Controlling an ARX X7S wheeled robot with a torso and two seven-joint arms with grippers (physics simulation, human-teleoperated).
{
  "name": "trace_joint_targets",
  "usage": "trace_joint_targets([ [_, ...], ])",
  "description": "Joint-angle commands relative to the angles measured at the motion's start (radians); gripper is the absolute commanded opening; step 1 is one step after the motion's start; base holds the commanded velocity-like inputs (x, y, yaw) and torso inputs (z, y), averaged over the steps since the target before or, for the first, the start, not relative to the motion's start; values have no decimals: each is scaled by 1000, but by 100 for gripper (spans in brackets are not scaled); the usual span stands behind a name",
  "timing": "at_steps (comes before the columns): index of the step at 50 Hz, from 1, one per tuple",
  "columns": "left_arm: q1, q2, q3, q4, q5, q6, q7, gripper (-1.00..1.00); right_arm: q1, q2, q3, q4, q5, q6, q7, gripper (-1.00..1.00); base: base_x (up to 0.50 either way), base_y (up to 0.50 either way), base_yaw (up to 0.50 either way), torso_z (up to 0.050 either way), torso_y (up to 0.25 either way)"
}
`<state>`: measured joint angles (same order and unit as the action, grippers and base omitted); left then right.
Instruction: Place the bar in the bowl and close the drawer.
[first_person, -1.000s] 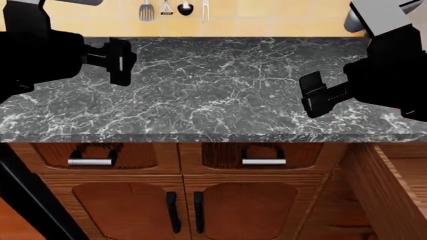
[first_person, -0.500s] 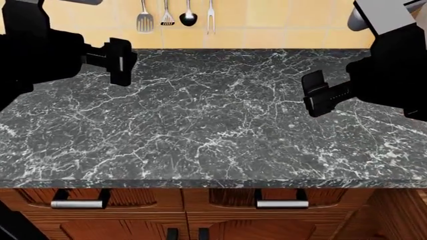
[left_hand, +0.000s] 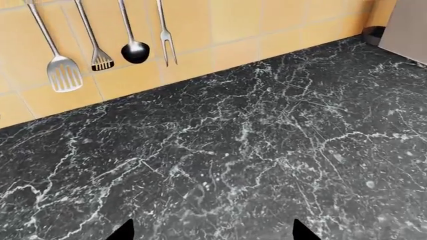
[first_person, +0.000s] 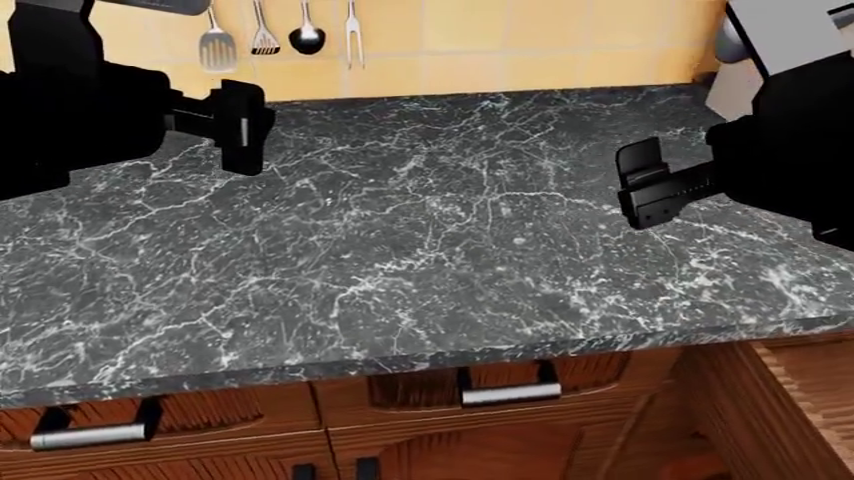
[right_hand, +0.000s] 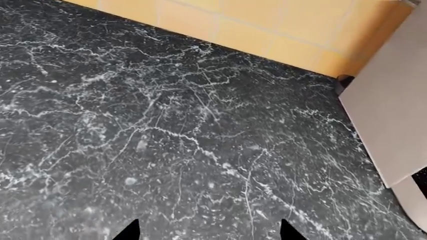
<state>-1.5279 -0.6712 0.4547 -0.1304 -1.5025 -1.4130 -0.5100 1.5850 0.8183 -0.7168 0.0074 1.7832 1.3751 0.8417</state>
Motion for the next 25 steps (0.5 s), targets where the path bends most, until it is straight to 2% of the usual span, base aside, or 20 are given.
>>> trace_joint_targets([
  [1, -1, -3, 5, 5, -19, 7, -4, 100, -2, 18, -4, -29, 0, -8, 12, 100, 0, 0, -500, 0, 0],
  [9, -1, -5, 12, 8, -25, 12, -3, 100, -9, 27, -10, -47, -9, -10, 0, 100, 0, 0, -500, 0, 0],
  [17, 26, -2, 36, -8, 6, 37, 46, 100, -55, 45, -16, -53, -39, -31, -37, 100, 0, 0, -500, 0, 0],
  [25, 23, -4, 37, -4, -16, 32, 30, 100, -54, 55, -23, -60, -19, -23, -27, 100, 0, 0, -500, 0, 0],
])
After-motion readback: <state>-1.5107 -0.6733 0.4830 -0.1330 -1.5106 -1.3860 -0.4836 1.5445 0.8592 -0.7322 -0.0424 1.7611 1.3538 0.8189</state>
